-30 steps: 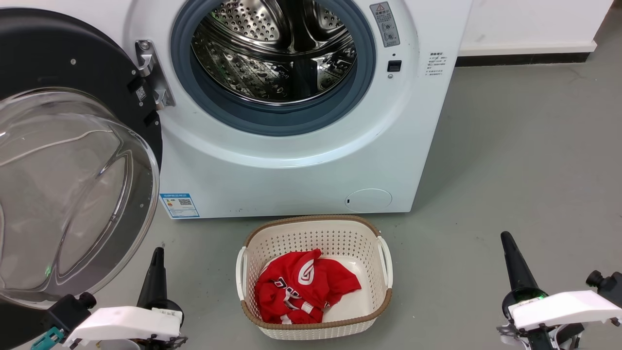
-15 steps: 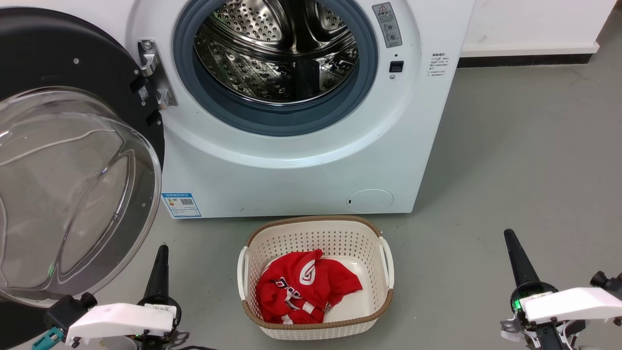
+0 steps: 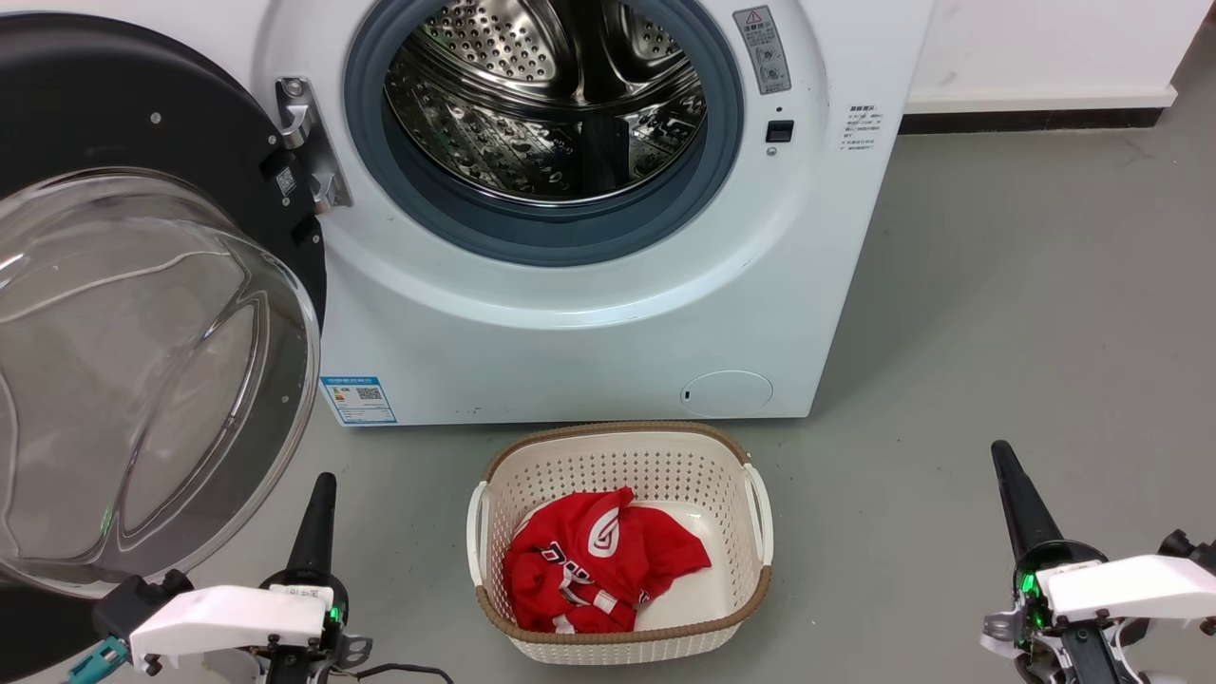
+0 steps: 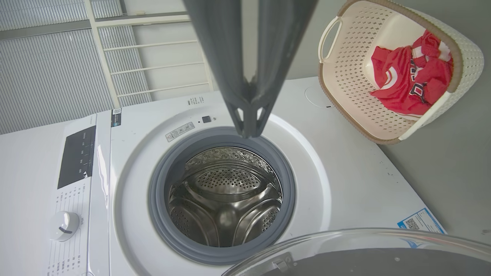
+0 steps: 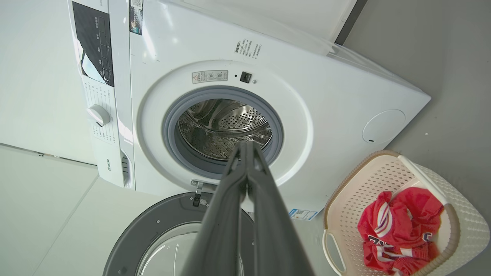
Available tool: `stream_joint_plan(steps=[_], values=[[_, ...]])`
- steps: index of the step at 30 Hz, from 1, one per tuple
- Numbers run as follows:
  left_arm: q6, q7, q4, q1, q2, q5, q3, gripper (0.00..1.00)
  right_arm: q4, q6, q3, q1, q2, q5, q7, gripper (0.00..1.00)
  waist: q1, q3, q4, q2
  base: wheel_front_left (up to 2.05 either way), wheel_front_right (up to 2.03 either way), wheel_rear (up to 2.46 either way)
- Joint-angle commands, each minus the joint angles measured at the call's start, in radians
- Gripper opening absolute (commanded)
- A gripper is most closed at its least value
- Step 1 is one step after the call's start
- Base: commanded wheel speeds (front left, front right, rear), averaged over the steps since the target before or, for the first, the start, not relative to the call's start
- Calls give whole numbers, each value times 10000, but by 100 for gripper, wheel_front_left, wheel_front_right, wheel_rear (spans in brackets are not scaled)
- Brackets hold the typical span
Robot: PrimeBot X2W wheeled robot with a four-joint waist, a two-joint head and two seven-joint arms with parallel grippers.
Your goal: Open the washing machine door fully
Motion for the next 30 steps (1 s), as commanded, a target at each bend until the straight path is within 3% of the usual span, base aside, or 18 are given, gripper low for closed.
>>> stream_joint_plan(steps=[1, 30], values=[[-54, 60, -7, -247, 25, -253, 30, 0, -3, -1, -50, -212, -37, 249, 73, 0, 0, -2, 6, 0, 0, 0, 0], [-220, 650, 461, -584, 24, -2684, 104, 0, 312, -3, -358, -476, 27, 2472, 594, 0, 0, -28, 117, 0, 0, 0, 0]])
